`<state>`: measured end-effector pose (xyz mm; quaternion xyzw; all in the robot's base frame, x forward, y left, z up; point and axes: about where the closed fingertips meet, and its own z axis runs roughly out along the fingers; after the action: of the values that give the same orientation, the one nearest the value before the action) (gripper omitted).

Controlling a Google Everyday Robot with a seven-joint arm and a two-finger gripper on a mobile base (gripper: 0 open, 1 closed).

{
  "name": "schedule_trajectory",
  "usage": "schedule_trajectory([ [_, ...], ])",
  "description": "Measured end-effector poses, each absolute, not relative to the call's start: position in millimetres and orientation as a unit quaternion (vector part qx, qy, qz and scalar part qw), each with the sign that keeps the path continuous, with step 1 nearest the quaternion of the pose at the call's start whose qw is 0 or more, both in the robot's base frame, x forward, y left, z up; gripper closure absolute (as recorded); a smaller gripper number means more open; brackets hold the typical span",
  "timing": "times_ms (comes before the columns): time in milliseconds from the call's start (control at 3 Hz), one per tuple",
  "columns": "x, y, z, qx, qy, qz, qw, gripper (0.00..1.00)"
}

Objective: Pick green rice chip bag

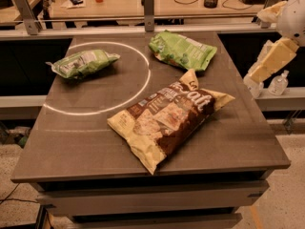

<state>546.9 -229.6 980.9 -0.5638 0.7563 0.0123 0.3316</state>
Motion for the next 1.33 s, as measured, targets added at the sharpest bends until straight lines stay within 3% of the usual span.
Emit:
schedule_trajectory([
  [667,593.7,-241.5,930.5,-0.512,0.773,0.075,0.367,0.00],
  [1333,601.5,-247.7,913.6,-0.486,0.782,0.090,0.380,0.00],
])
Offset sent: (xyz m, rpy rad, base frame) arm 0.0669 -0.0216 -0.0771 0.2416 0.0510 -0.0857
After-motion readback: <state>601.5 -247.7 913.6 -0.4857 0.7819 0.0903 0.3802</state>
